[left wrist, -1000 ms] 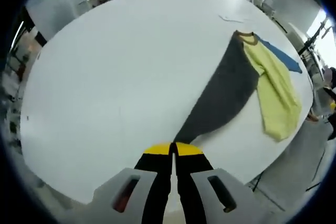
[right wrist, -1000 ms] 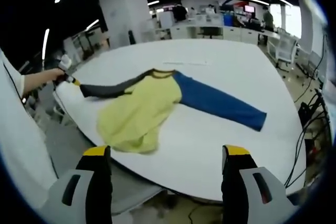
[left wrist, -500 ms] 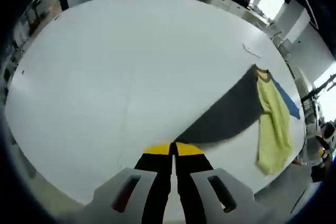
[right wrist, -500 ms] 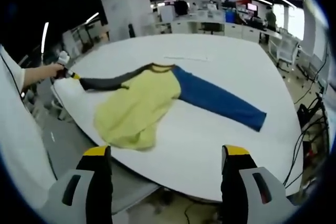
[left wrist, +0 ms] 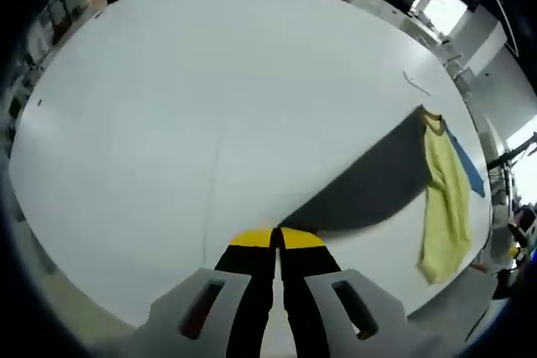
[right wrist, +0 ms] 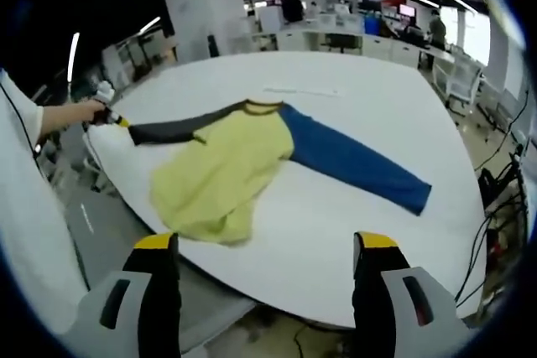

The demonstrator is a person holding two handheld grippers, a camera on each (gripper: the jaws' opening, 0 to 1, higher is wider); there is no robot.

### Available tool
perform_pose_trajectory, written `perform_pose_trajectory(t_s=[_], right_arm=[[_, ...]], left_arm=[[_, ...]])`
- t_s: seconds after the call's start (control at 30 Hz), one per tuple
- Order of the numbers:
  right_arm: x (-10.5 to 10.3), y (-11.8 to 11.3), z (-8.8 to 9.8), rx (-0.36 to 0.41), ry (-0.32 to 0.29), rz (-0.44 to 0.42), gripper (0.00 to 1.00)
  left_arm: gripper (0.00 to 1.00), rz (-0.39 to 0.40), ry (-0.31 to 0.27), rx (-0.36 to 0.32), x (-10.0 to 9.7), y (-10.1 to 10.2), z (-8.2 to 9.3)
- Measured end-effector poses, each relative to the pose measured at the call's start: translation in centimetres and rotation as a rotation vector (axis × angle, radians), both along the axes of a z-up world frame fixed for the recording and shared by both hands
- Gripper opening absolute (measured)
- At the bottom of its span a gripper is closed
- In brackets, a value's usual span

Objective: Fold the garment on the visible template until the final outline fits inside the template.

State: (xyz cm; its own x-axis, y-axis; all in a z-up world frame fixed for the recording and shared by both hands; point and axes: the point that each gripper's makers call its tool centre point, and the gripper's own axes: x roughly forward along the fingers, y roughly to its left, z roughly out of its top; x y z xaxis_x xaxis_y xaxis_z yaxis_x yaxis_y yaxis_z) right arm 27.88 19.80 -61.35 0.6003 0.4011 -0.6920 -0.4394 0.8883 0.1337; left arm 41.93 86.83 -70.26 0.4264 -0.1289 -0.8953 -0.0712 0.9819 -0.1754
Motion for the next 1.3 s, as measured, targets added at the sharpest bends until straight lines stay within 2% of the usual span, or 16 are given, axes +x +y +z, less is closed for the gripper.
perform_pose_trajectory(t_s=[0.2, 0.47, 1.07, 1.3], right_arm=[[0.4, 0.3, 0.0, -0.003, 0.003, 0.0, 0.85], [0.8, 0.5, -0.2, -0.018, 0.02, 0.007, 0.85], [1.5, 1.6, -1.2, -0.037, 0.06, 0.026, 0.85], [2.6, 1.7, -0.8, -0.028, 0.053, 0.02, 0.84]], left_arm=[[0.0, -0.013, 0.017, 0.028, 0.4, 0.4, -0.7], [0.0, -0.076, 0.063, 0.122, 0.8, 1.1, -2.3], [0.0, -0.098, 0.089, 0.156, 2.6, 2.8, -3.9], [0.0, -0.099, 0.099, 0.17, 3.0, 3.3, -5.1]])
